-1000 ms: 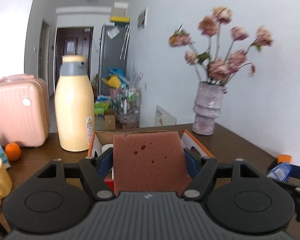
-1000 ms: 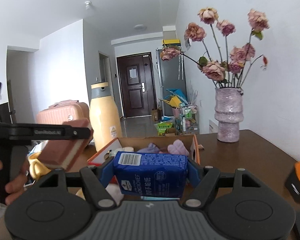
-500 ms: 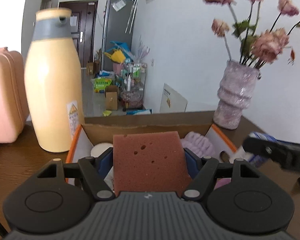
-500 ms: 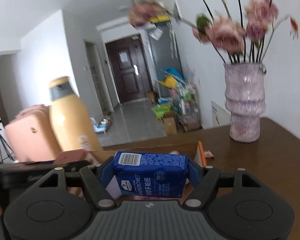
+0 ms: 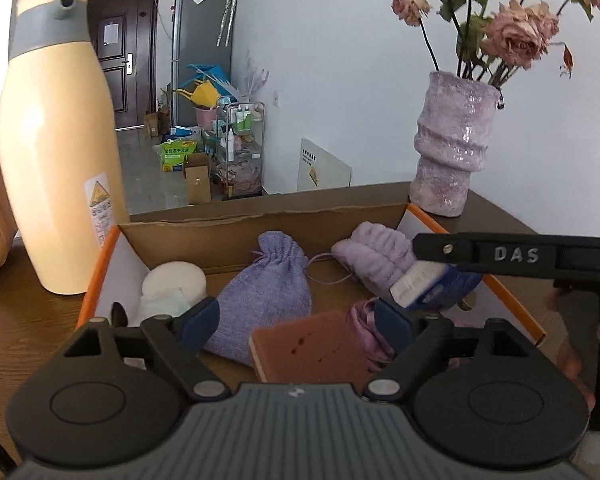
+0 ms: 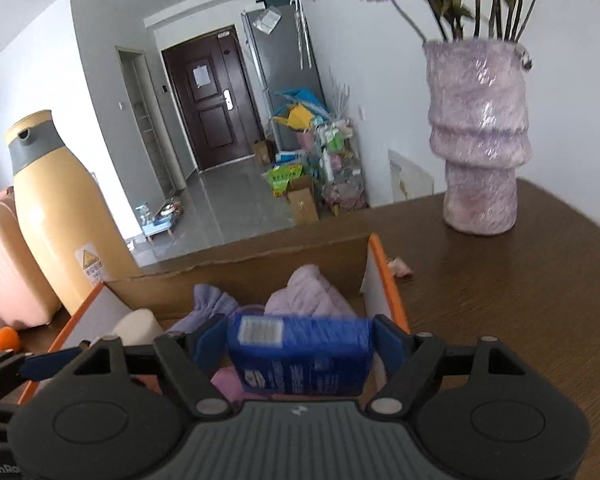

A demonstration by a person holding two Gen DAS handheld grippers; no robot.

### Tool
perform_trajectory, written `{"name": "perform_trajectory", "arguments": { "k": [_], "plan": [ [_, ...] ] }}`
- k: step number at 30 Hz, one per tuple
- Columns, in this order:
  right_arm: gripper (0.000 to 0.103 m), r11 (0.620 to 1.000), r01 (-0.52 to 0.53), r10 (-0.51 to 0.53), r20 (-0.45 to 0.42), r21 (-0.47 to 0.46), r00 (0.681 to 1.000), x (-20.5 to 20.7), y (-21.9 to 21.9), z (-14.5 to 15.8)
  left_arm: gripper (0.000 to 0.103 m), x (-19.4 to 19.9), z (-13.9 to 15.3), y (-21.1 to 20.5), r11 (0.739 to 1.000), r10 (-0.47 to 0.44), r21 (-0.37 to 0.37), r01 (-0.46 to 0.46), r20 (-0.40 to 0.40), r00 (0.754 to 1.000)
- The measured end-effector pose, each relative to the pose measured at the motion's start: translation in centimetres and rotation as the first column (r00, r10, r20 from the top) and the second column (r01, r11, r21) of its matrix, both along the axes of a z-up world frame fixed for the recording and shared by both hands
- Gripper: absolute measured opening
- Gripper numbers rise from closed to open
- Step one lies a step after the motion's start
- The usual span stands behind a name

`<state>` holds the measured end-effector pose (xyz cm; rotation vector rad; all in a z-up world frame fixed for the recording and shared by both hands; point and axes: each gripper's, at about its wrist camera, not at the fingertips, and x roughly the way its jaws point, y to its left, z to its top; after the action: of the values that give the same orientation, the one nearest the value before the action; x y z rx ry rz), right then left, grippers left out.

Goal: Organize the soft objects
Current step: 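Carry the sponge into the box with the left tool while the right tool drops the carton there, then withdraw both open tools from the box back toward the plush toys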

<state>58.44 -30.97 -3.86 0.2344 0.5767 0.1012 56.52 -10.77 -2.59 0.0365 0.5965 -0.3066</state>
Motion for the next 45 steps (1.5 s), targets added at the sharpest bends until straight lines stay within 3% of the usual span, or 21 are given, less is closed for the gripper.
{"name": "perform_trajectory", "arguments": {
  "k": [11, 18, 23, 29, 33, 36, 41, 45],
  "plan": [
    [0.082, 0.999, -0.018, 0.022, 0.108, -0.036, 0.994, -4.9, 0.0, 6.7, 0.090, -3.9, 5.7, 3.4, 0.997, 0.080, -0.009, -0.080, 0.095, 0.992],
    [0.087, 0.988, -0.079, 0.100, 0.157, -0.136, 0.983, -11.3, 1.0, 10.3, 0.102, -9.9, 9.3, 5.7, 0.992, 0.126, 0.001, -0.129, 0.185, 0.975],
    [0.092, 0.981, -0.095, 0.130, 0.204, -0.172, 0.970, -17.3, 1.1, 11.7, 0.103, -15.6, 10.3, 7.1, 0.990, 0.134, 0.008, -0.141, 0.264, 0.955],
    [0.093, 0.977, -0.093, 0.140, 0.248, -0.192, 0.958, -25.6, 1.6, 11.1, 0.103, -23.7, 10.0, 8.8, 0.986, 0.162, -0.021, -0.164, 0.324, 0.932],
    [0.094, 0.973, -0.105, 0.160, 0.271, -0.207, 0.949, -31.7, 2.1, 9.6, 0.103, -29.2, 9.1, 9.9, 0.986, 0.167, -0.052, -0.159, 0.329, 0.929],
    [0.100, 0.965, -0.122, 0.188, 0.290, -0.231, 0.938, -35.8, 2.9, 8.1, 0.103, -33.0, 7.7, 10.6, 0.983, 0.182, -0.074, -0.167, 0.336, 0.924],
    [0.100, 0.958, -0.119, 0.195, 0.290, -0.262, 0.937, -41.1, 4.0, 5.3, 0.103, -37.7, 4.6, 11.1, 0.978, 0.207, -0.052, -0.201, 0.295, 0.933],
    [0.100, 0.966, -0.139, 0.197, 0.276, -0.217, 0.941, -44.2, 4.0, 3.1, 0.103, -40.5, 2.9, 11.3, 0.979, 0.203, -0.061, -0.194, 0.264, 0.943]
  ]
}}
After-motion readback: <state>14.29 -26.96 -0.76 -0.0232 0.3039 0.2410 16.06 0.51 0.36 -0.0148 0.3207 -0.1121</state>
